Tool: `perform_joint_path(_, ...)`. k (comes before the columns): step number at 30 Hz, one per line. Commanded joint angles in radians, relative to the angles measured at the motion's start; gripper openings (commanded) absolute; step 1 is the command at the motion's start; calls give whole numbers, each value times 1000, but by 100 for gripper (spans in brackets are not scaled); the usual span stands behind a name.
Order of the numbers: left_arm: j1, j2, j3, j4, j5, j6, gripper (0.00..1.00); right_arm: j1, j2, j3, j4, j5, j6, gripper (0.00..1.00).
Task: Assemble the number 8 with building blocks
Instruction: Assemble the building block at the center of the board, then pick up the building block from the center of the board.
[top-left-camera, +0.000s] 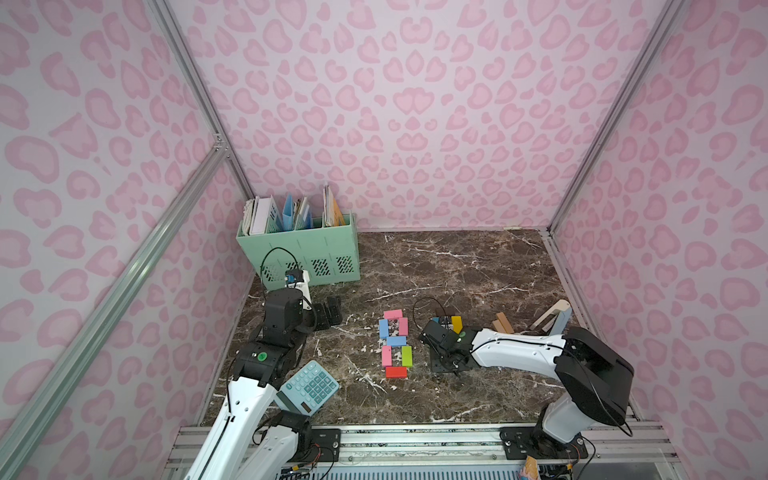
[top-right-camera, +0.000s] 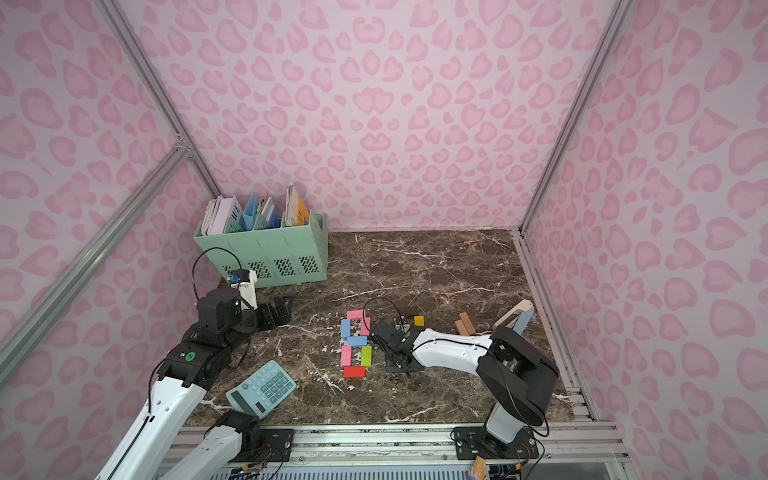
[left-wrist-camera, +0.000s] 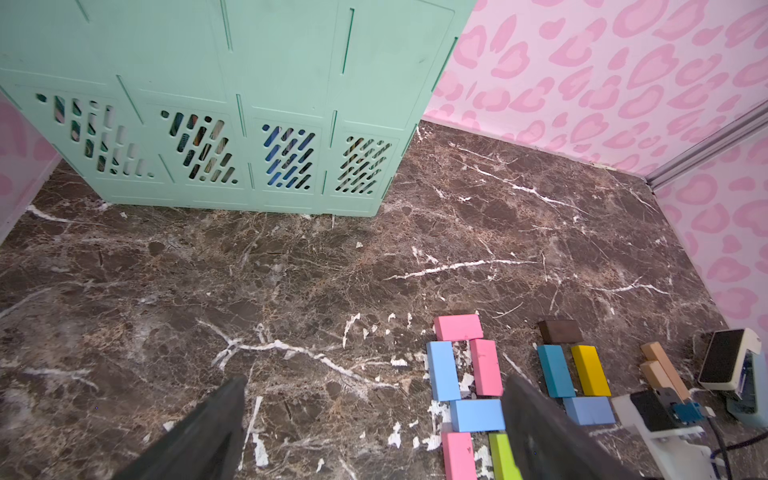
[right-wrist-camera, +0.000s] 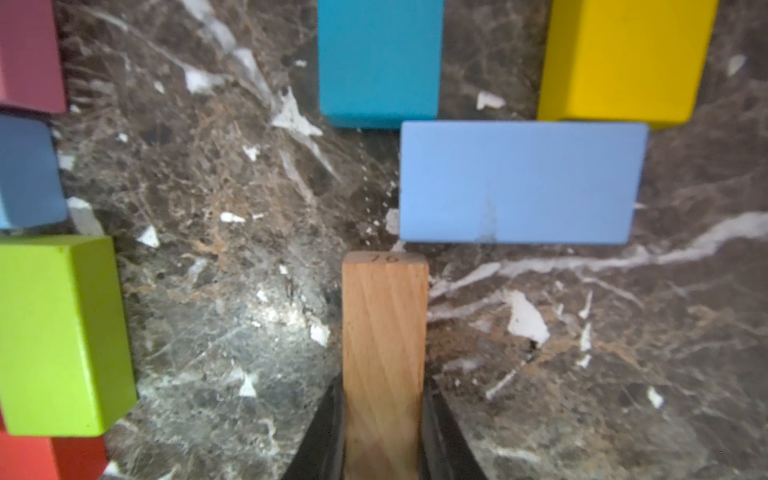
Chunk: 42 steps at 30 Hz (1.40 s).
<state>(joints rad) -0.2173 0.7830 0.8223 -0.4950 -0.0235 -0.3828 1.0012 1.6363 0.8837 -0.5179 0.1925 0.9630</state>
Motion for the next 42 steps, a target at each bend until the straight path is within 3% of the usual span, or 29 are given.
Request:
perform_joint_path(1, 1, -1, 4, 12, 4, 9, 98, -2, 15, 3, -19, -2, -7, 19)
perform_joint_path(14, 1, 2, 5, 11, 4, 9, 99, -6, -25, 14, -21, -25, -14, 47)
perform_joint_path(20, 1, 2, 6, 12, 4, 10, 98, -33, -105, 63, -69, 0, -51, 54)
perform_joint_path(25, 1, 2, 5, 12, 4, 10, 99, -179, -213, 19, -64, 7, -148, 61)
perform_joint_path(32, 1, 2, 5, 10, 4, 10, 98, -484, -272, -49, -50, 2, -330, 64)
perform_joint_path(42, 0, 3, 5, 11, 2, 10, 98, -674, -224, -111, 0, 18, -427, 65)
